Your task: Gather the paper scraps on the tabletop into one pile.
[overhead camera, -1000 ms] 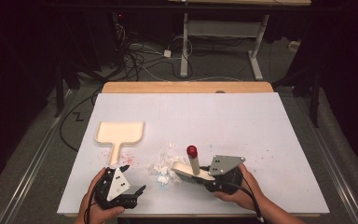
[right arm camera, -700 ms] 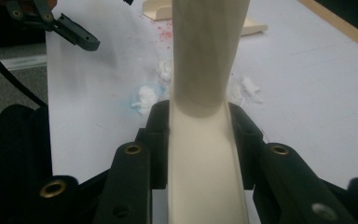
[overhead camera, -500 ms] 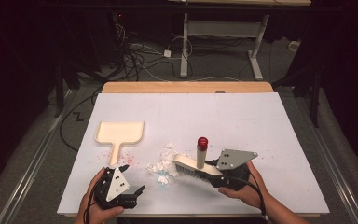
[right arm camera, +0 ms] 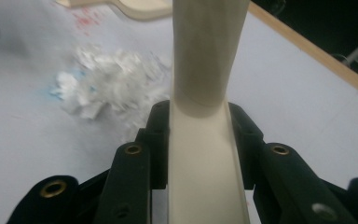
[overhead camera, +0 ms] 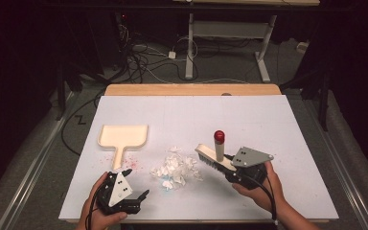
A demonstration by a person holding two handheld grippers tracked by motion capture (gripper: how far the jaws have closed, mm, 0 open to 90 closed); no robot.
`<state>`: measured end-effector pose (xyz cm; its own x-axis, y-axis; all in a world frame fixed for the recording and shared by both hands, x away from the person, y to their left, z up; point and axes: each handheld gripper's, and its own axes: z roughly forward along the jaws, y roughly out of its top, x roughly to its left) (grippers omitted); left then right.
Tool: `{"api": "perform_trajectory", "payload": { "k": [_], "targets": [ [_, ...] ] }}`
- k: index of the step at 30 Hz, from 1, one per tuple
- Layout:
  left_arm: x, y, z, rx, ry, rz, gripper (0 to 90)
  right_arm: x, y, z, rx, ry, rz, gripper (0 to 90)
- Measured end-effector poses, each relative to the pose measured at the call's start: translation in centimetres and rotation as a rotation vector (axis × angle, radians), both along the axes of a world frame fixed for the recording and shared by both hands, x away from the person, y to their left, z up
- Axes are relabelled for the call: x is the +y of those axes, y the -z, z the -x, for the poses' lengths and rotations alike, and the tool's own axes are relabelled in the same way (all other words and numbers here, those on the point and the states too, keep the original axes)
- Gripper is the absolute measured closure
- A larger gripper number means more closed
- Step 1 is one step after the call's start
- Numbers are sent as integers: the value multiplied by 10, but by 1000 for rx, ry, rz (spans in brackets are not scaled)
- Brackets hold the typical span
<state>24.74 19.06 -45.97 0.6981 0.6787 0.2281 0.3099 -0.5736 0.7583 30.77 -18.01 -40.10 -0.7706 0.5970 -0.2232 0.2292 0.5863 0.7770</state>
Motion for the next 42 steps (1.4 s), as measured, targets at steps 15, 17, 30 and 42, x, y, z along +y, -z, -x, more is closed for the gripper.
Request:
{"api": "perform_trajectory", "payload": {
  "k": [15, 17, 30, 42],
  "targets": [
    [-1, 1, -1, 6, 4, -4, 162, 75, 55, -8, -125, 196, -52, 675],
    [-2, 1, 0, 6, 6, -3, 162, 85, 56, -7, -121, 203, -65, 675],
    [-2, 2, -2, 12, -1, -1, 164, 97, 36, -9, -110, 158, -177, 678],
    [-1, 2, -3, 12, -3, 3, 164, 87, 10, -69, -161, 110, -176, 678]
  ]
}}
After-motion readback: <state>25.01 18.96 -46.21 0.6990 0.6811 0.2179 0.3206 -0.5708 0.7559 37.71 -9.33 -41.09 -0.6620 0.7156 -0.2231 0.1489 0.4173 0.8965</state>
